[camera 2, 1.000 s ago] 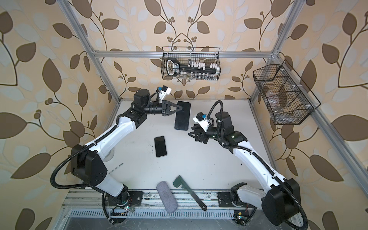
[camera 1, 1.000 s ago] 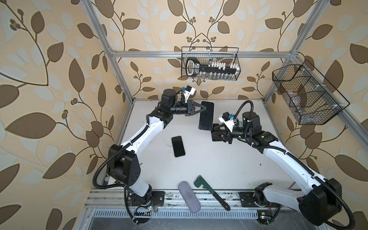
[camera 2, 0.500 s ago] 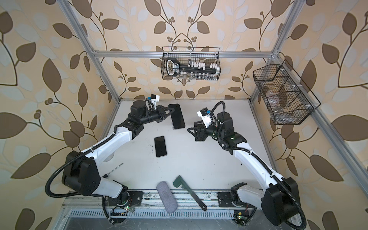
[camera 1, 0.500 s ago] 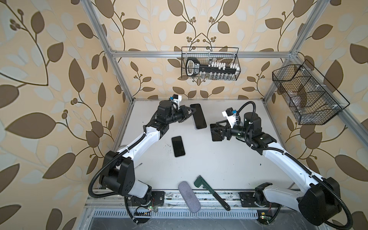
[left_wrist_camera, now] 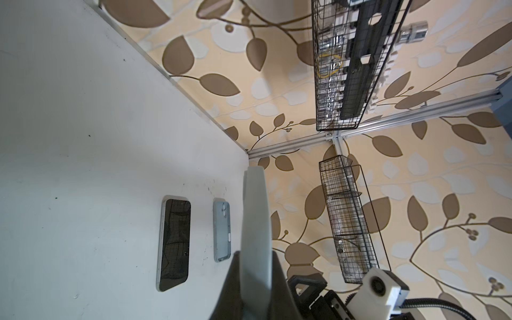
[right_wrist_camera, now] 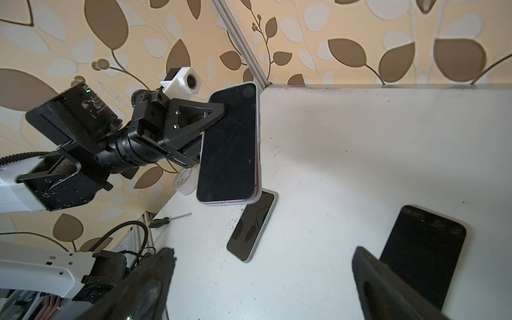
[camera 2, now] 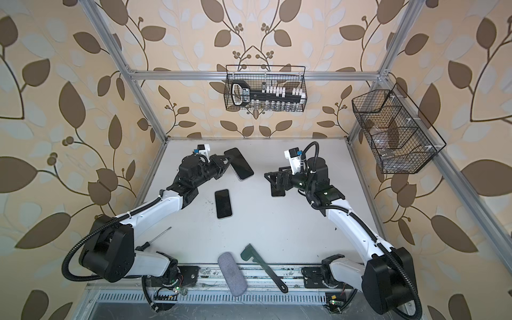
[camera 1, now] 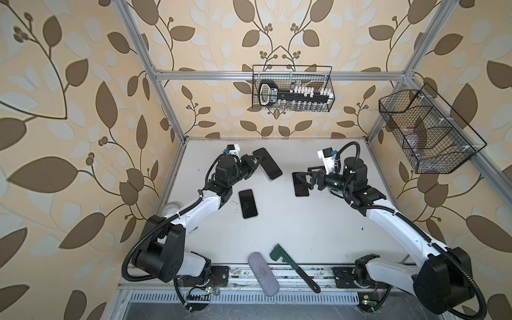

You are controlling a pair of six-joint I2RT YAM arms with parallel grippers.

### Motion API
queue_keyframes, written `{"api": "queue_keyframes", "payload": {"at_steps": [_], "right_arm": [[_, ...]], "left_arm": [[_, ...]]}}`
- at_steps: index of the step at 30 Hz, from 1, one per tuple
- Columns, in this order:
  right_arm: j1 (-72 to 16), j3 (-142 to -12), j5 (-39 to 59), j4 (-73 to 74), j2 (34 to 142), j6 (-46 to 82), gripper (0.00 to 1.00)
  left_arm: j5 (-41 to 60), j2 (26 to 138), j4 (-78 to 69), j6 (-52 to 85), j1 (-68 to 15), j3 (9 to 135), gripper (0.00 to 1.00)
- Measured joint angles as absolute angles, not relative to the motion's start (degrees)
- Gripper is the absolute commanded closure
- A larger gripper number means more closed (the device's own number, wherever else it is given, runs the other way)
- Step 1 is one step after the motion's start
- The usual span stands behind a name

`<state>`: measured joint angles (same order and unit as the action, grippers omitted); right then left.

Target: Take the phone out of the phone case

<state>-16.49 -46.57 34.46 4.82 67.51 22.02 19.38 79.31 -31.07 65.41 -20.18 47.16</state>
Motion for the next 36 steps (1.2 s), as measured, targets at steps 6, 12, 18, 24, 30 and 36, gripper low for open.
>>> {"api": "queue_keyframes", "payload": {"at_steps": [6, 12, 18, 24, 30, 36], "right_arm": [[-16.5, -41.5, 34.2, 10.0, 67.1, 29.8, 0.00], [-17.0, -38.7, 33.1, 14.6, 67.1, 36.5, 0.00], [-18.9, -36.2, 30.7, 18.7, 67.0, 41.5, 0.00], [-21.2, -34.5, 27.6, 22.3, 67.0, 45.5, 0.00], [-23.0, -33.6, 25.4, 26.4, 67.0, 48.7, 0.00], [-23.3, -32.3, 24.4, 29.6, 67.2, 51.0, 0.01]], "left_arm": [[16.3, 79.3, -35.6, 68.4, -20.2, 44.6, 1.00], [14.4, 79.3, -38.5, 71.1, -20.7, 43.3, 1.00], [13.2, 79.3, -42.3, 72.6, -23.5, 43.3, 1.00], [10.9, 79.3, -45.8, 72.1, -27.2, 43.2, 1.00], [7.7, 80.2, -53.0, 72.4, -29.3, 40.8, 1.00], [5.0, 83.0, -57.5, 74.1, -30.1, 38.9, 1.00]]}}
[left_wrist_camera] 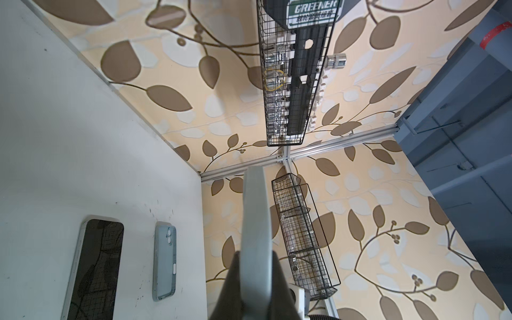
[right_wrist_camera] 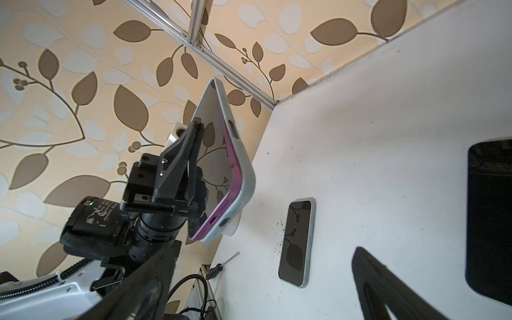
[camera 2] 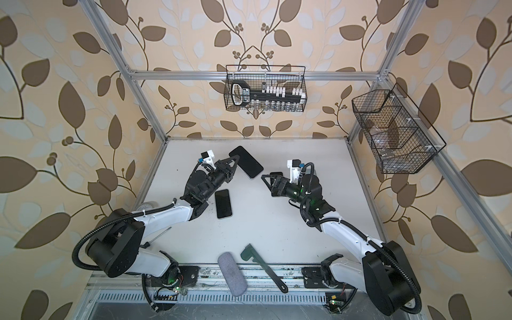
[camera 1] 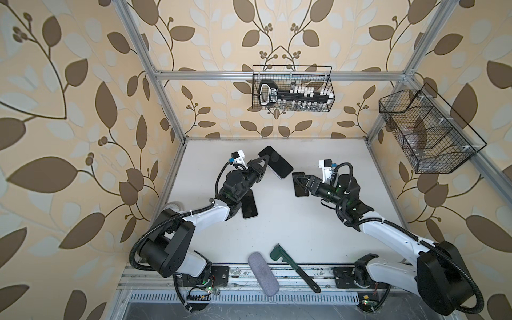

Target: Take the phone out of the phone case

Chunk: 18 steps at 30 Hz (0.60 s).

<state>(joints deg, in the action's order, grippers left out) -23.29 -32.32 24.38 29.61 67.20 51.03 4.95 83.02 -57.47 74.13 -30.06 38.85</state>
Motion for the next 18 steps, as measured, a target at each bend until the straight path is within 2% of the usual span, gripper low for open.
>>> {"api": "queue_keyframes", "payload": {"at_steps": [18], "right_arm": [[-23.6, -31.4, 22.9, 34.3, 69.4, 54.6, 0.02]], "left_arm": [[3.3, 84.5, -61.8, 76.9, -32.4, 38.7, 1.00]]}}
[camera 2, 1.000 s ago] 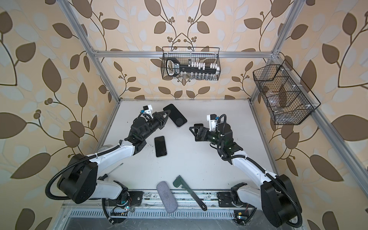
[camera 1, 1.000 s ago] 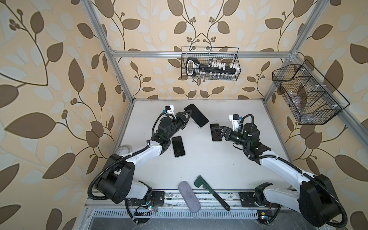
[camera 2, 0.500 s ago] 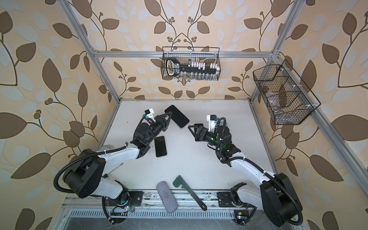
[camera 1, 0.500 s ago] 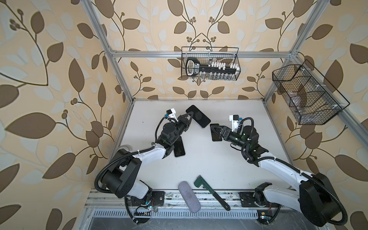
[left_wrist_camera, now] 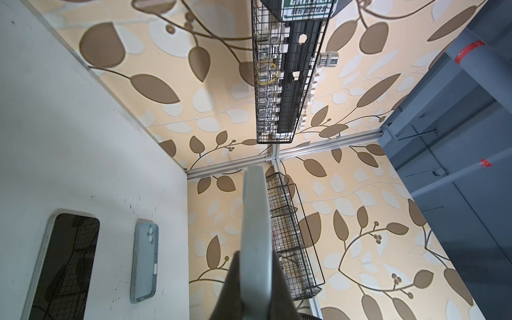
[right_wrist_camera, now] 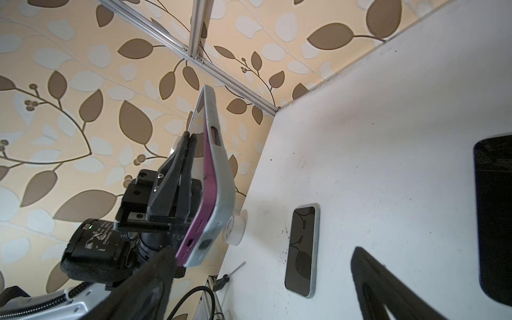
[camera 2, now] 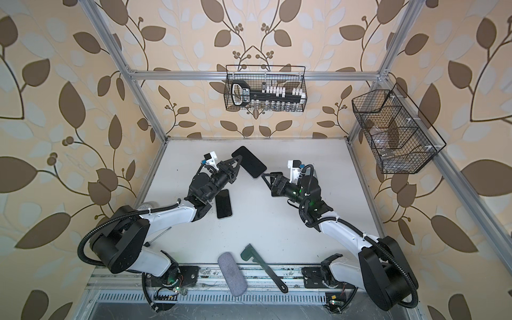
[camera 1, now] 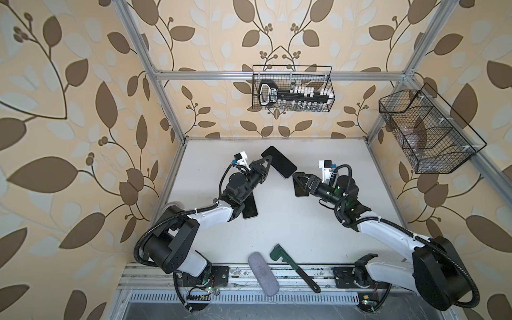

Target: Take the phone out of the phone case

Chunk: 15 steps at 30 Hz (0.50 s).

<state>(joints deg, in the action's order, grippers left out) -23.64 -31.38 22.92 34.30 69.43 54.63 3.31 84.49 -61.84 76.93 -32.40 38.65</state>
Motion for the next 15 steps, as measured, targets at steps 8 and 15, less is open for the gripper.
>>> {"api": "queue_keyframes", "payload": {"at_steps": [8, 15], "right_arm": [[-23.6, -31.3, 22.5, 35.0, 69.8, 55.5, 0.03], [-23.6, -29.5, 20.6, 35.3, 69.7, 56.2, 0.03]], "left_arm": [[2.7, 84.2, -61.8, 77.0, -32.7, 38.7, 1.00], [2.5, 83.5, -61.8, 77.0, -33.1, 38.7, 1.00]]}}
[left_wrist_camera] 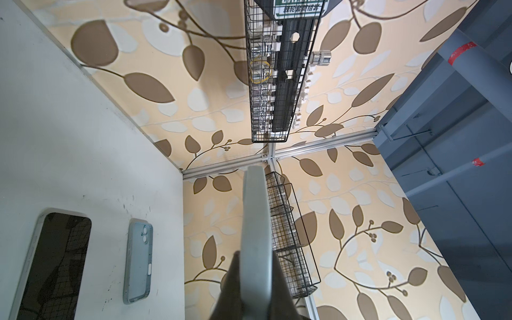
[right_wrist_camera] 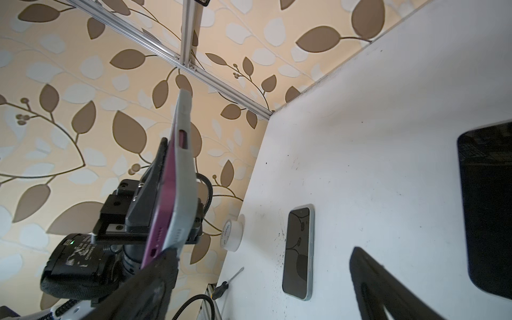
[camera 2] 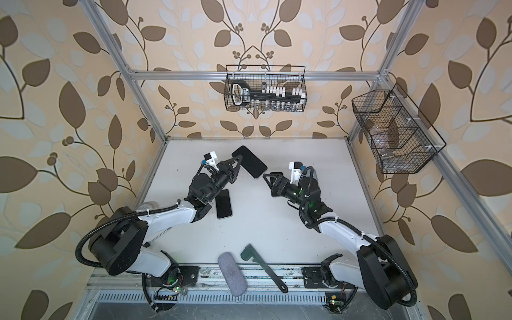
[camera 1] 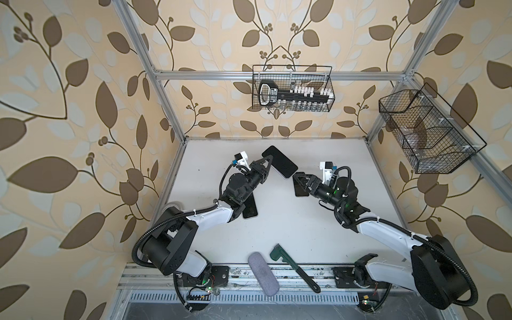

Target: Take the phone out of the phone case

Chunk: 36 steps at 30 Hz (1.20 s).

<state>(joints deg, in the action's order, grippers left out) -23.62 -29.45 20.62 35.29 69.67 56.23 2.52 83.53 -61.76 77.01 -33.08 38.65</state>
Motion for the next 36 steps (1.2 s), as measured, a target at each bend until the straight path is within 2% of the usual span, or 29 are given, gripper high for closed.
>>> {"api": "queue_keyframes", "payload": {"at_steps": [36], "right_arm": [[-21.2, -29.3, 24.2, 41.3, 70.7, 57.7, 0.06]], "left_arm": [[2.5, 82.3, -61.0, 77.1, -33.8, 38.7, 1.00]]}}
